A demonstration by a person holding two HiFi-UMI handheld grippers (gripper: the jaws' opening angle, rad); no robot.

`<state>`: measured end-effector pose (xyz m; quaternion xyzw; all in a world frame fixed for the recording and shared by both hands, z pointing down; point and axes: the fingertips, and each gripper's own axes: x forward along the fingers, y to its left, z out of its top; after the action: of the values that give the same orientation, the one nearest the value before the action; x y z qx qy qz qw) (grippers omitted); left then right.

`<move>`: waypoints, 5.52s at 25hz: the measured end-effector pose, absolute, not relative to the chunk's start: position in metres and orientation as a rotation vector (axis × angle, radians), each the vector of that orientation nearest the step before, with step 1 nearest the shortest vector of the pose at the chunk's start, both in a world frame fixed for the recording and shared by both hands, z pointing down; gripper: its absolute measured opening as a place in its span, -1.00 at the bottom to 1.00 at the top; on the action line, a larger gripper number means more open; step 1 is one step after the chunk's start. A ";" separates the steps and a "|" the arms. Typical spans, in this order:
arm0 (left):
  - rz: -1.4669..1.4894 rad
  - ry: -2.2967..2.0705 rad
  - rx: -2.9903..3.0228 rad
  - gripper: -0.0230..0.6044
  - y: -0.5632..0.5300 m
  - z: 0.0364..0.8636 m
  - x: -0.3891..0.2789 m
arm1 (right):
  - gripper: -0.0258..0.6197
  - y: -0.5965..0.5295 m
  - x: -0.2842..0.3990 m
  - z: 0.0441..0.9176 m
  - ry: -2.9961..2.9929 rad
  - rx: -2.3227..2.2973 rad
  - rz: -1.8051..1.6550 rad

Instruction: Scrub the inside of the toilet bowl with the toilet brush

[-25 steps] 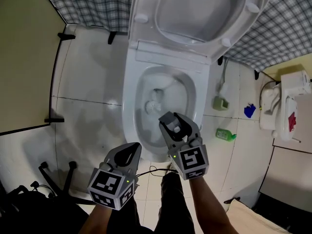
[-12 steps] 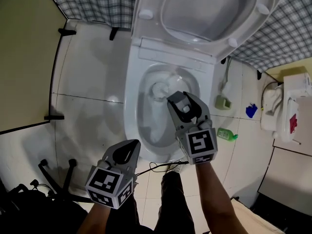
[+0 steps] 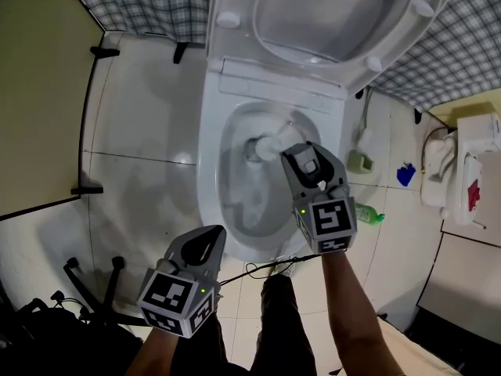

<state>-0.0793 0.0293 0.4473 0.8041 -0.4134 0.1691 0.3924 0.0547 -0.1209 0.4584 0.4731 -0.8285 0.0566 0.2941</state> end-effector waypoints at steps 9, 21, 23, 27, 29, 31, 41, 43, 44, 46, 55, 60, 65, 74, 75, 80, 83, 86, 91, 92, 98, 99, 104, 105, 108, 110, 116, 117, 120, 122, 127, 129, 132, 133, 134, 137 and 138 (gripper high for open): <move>0.469 -1.089 2.023 -0.95 0.034 0.455 -0.099 | -0.24 -0.115 0.053 0.522 -2.147 1.194 0.284; 0.432 -1.083 2.056 -0.95 0.044 0.441 -0.084 | -0.24 -0.062 0.045 0.520 -2.173 0.995 0.343; 0.428 -1.086 2.051 -0.95 0.049 0.438 -0.083 | -0.24 -0.046 0.041 0.513 -2.182 0.956 0.341; 0.417 -1.091 2.044 -0.95 0.059 0.433 -0.080 | -0.24 -0.015 0.036 0.492 -2.201 0.894 0.312; 0.415 -1.084 2.047 -0.95 0.063 0.431 -0.077 | -0.24 -0.001 0.035 0.479 -2.216 0.878 0.305; 0.416 -1.075 2.052 -0.95 0.067 0.429 -0.074 | -0.24 0.012 0.034 0.466 -2.233 0.875 0.318; 0.453 -1.072 2.078 -0.95 0.081 0.424 -0.073 | -0.24 0.069 0.026 0.412 -2.375 0.921 0.555; 0.459 -1.076 2.074 -0.95 0.075 0.425 -0.080 | -0.24 0.060 0.023 0.411 -2.385 0.978 0.631; 0.463 -1.076 2.071 -0.95 0.072 0.426 -0.083 | -0.24 0.053 0.022 0.412 -2.389 1.013 0.669; 0.468 -1.075 2.065 -0.95 0.069 0.429 -0.087 | -0.24 0.038 0.024 0.416 -2.402 1.092 0.738; 0.469 -1.058 2.053 -0.95 0.064 0.437 -0.085 | -0.24 -0.035 0.029 0.417 -2.495 1.328 0.733; 0.468 -1.064 2.053 -0.95 0.052 0.437 -0.088 | -0.24 -0.075 0.020 0.411 -2.518 1.320 0.566; 0.473 -1.070 2.046 -0.95 0.043 0.440 -0.094 | -0.24 -0.104 0.029 0.407 -2.510 1.348 0.451; 0.482 -1.058 2.048 -0.95 0.039 0.444 -0.091 | -0.24 -0.126 0.061 0.398 -2.386 1.447 0.246; 0.482 -1.058 2.047 -0.95 0.040 0.444 -0.091 | -0.24 -0.125 0.067 0.398 -2.359 1.464 0.233; 0.493 -1.051 2.052 -0.95 0.042 0.442 -0.089 | -0.24 -0.118 0.103 0.395 -2.244 1.534 0.222; 0.490 -1.052 2.063 -0.95 0.041 0.440 -0.086 | -0.24 -0.106 0.120 0.393 -2.189 1.553 0.232; 0.480 -1.047 2.061 -0.95 0.047 0.438 -0.082 | -0.24 -0.080 0.129 0.399 -2.141 1.504 0.256; 0.462 -1.039 2.071 -0.95 0.055 0.431 -0.074 | -0.24 -0.037 0.143 0.414 -2.086 1.422 0.275; 0.460 -1.043 2.072 -0.95 0.056 0.431 -0.075 | -0.24 -0.030 0.144 0.415 -2.077 1.414 0.285; 0.456 -1.066 2.050 -0.95 0.067 0.432 -0.088 | -0.24 -0.007 0.132 0.402 -2.094 1.348 0.312; 0.451 -1.066 2.049 -0.95 0.069 0.432 -0.088 | -0.24 -0.003 0.131 0.402 -2.094 1.332 0.322; 0.438 -1.058 2.043 -0.95 0.077 0.426 -0.090 | -0.24 0.021 0.110 0.406 -2.093 1.219 0.374; 0.431 -1.063 2.050 -0.95 0.074 0.423 -0.091 | -0.24 0.024 0.105 0.405 -2.095 1.198 0.383; 0.404 -1.084 2.072 -0.95 0.065 0.418 -0.096 | -0.24 0.032 0.088 0.404 -2.126 1.137 0.389; 0.398 -1.083 2.056 -0.95 0.072 0.421 -0.098 | -0.24 0.048 0.079 0.404 -2.135 1.083 0.409; 0.391 -1.092 2.054 -0.95 0.076 0.419 -0.104 | -0.24 0.070 0.043 0.404 -2.209 0.986 0.570; 0.391 -1.093 2.054 -0.95 0.077 0.419 -0.105 | -0.24 0.071 0.037 0.405 -2.226 0.982 0.599; 0.393 -1.095 2.052 -0.95 0.078 0.419 -0.107 | -0.24 0.063 0.025 0.406 -2.260 1.003 0.639; 0.397 -1.096 2.050 -0.95 0.079 0.419 -0.109 | -0.24 0.054 0.018 0.406 -2.278 1.030 0.651; 0.404 -1.100 2.051 -0.95 0.079 0.419 -0.112 | -0.24 0.025 0.009 0.410 -2.321 1.112 0.679; 0.405 -1.099 2.051 -0.95 0.080 0.419 -0.112 | -0.24 0.013 0.011 0.414 -2.339 1.165 0.691; 0.412 -1.098 2.046 -0.95 0.081 0.421 -0.114 | -0.24 -0.004 0.014 0.417 -2.348 1.252 0.718; 0.415 -1.099 2.044 -0.95 0.081 0.421 -0.115 | -0.24 -0.010 0.015 0.417 -2.346 1.273 0.717; 0.415 -1.100 2.044 -0.95 0.081 0.422 -0.115 | -0.24 -0.014 0.015 0.419 -2.344 1.287 0.713; 0.436 -1.093 2.043 -0.95 0.081 0.425 -0.115 | -0.24 -0.021 0.013 0.424 -2.337 1.288 0.664; 0.439 -1.091 2.041 -0.95 0.081 0.426 -0.115 | -0.24 -0.022 0.011 0.427 -2.331 1.282 0.641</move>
<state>-0.1147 0.0812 0.4260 0.8005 -0.4277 0.1721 0.3830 0.0114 -0.0217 0.4267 0.4589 -0.8345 0.2294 0.2011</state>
